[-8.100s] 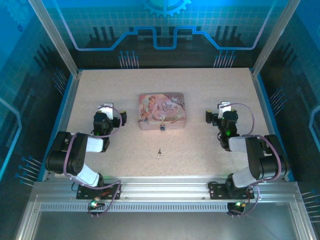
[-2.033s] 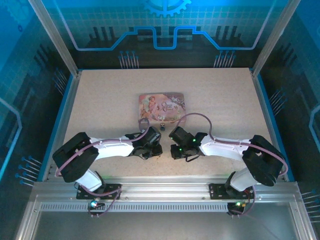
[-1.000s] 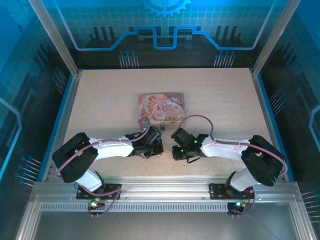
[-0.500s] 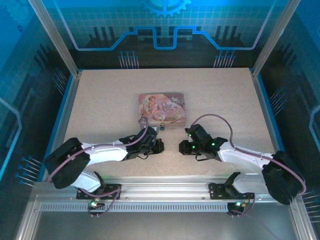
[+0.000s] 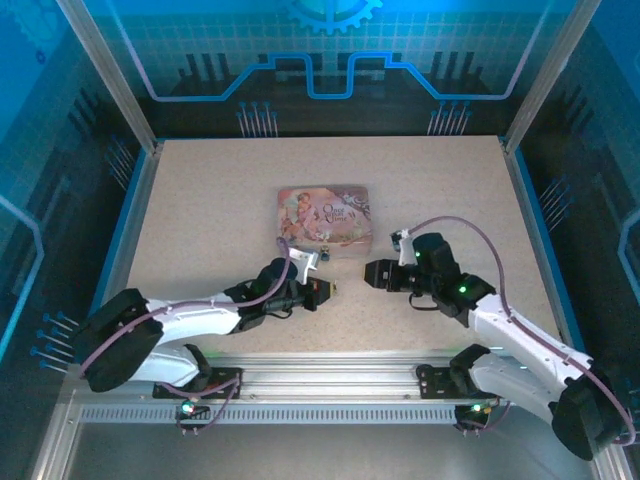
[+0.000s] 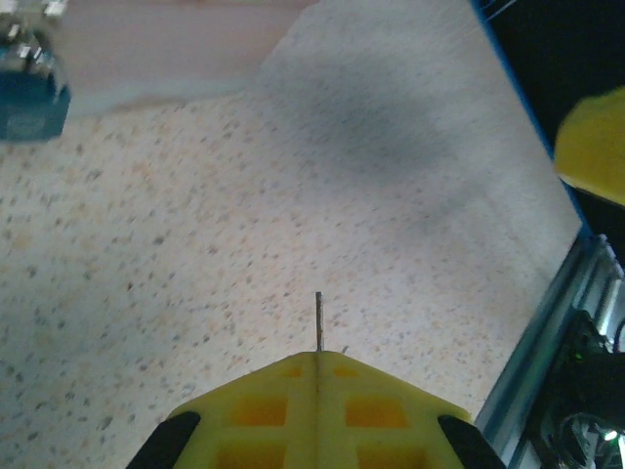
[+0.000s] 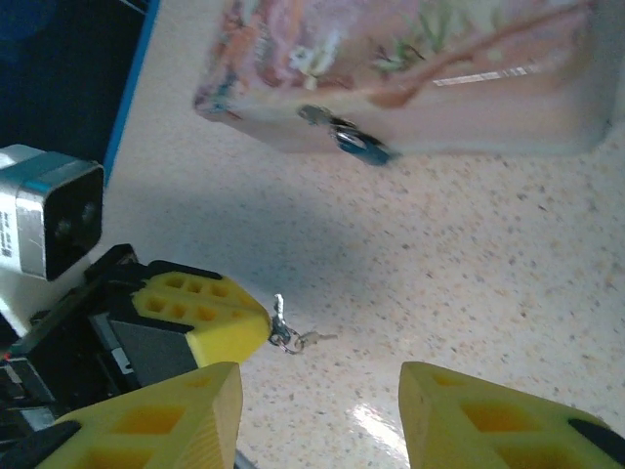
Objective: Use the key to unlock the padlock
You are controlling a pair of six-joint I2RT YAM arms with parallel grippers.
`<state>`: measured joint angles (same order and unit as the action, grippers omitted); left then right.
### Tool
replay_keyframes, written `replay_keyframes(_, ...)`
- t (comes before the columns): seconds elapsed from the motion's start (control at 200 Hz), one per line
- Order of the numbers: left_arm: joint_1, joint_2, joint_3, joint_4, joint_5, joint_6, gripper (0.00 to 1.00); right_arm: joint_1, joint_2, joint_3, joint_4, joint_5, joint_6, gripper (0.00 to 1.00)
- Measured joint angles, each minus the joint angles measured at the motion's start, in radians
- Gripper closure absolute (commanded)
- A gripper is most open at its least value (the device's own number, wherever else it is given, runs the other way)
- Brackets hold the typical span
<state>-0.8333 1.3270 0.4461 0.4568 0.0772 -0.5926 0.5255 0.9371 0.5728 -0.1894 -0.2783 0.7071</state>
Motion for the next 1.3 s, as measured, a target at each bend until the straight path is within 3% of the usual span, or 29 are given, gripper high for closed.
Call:
replay_keyframes(0.35, 0.008, -0.210, -0.015, -0.003, 0.109, 0.186, 1.00, -0.117, 0.005, 0.113, 0.010, -0.285, -0.092, 0.53)
replay_keyframes(0.65, 0.056, -0.298, 0.021, -0.040, 0.267, 0.233, 1.00, -0.127, 0.020, 0.116, 0.111, -0.460, -0.080, 0.54)
replay_keyframes(0.955, 0.060, -0.294, 0.082, -0.023, 0.393, 0.187, 1.00, -0.083, -0.001, 0.116, 0.138, -0.500, -0.100, 0.52)
replay_keyframes(1.301, 0.060, -0.291, 0.103, -0.005, 0.426, 0.146, 1.00, -0.026, -0.001, 0.116, 0.133, -0.502, -0.132, 0.57)
